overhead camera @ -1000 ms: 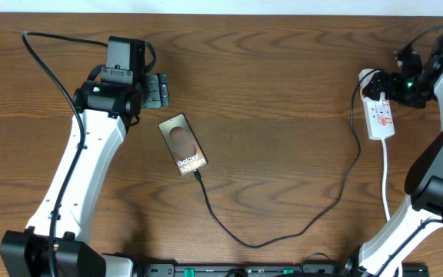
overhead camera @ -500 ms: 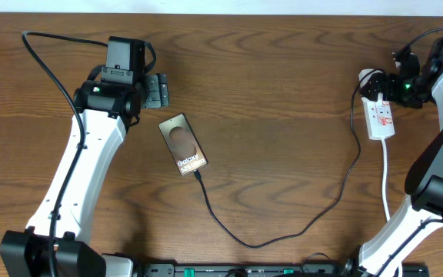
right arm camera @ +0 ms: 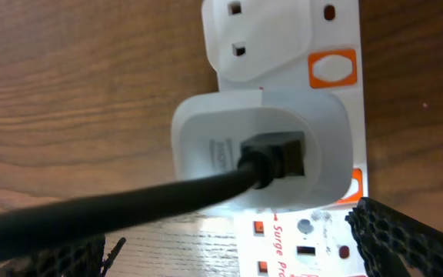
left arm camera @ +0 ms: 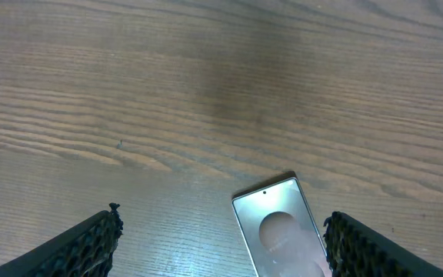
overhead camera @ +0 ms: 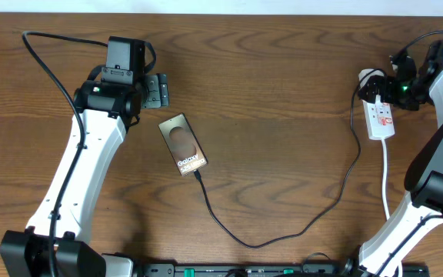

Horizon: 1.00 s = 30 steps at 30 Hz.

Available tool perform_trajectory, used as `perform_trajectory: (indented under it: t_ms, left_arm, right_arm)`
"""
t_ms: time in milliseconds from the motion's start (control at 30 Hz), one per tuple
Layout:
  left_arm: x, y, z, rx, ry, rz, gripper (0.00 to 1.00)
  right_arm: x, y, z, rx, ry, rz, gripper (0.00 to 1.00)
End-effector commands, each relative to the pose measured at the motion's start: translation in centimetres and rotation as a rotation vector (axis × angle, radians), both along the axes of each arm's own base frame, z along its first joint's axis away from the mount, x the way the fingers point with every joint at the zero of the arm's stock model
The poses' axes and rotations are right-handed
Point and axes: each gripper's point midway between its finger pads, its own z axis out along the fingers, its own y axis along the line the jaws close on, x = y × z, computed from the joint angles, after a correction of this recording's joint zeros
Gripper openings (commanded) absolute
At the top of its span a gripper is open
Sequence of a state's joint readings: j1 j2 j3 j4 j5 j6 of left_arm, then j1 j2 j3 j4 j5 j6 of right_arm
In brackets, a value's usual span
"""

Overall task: Plug charger to phone and switch on socket
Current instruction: 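Press the orange socket switch down with the right gripper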

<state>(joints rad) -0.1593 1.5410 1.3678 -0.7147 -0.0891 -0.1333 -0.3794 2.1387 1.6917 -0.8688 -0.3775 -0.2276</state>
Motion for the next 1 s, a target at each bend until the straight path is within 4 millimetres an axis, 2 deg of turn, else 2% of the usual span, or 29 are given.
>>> perform_trajectory:
  t_ms: [0, 200, 400, 533, 633, 967]
  left_arm:
    - [0.1, 0.4, 0.5, 0.018, -0.011, 0.008, 0.87]
    - [0.1, 0.4, 0.5, 0.018, -0.011, 0.008, 0.86]
    - [0.1, 0.4, 0.5, 0.018, -0.011, 0.008, 0.86]
    - [0.1, 0.4, 0.5, 0.018, -0.011, 0.008, 0.86]
    - [0.1, 0.4, 0.5, 0.018, -0.011, 0.008, 0.86]
    - [0.1, 0.4, 0.5, 0.018, -0.011, 0.008, 0.86]
  right_arm:
    - [0.2, 1.0, -0.1, 0.057, -0.013, 0.012, 0.99]
    - [0.1, 1.0, -0.5, 0.068, -0.007, -0.013, 0.99]
    - [-0.7, 1.5, -1.9, 0.082, 0.015, -0.012, 0.99]
    - [-0.3, 2.7, -1.4, 0.160, -0.020, 0.010, 0.99]
    - [-0.1, 3.0, -1.2, 0.177, -0.033, 0.016, 0.99]
    - [-0.6, 0.5, -1.9, 0.033, 0.017, -0.025, 0.99]
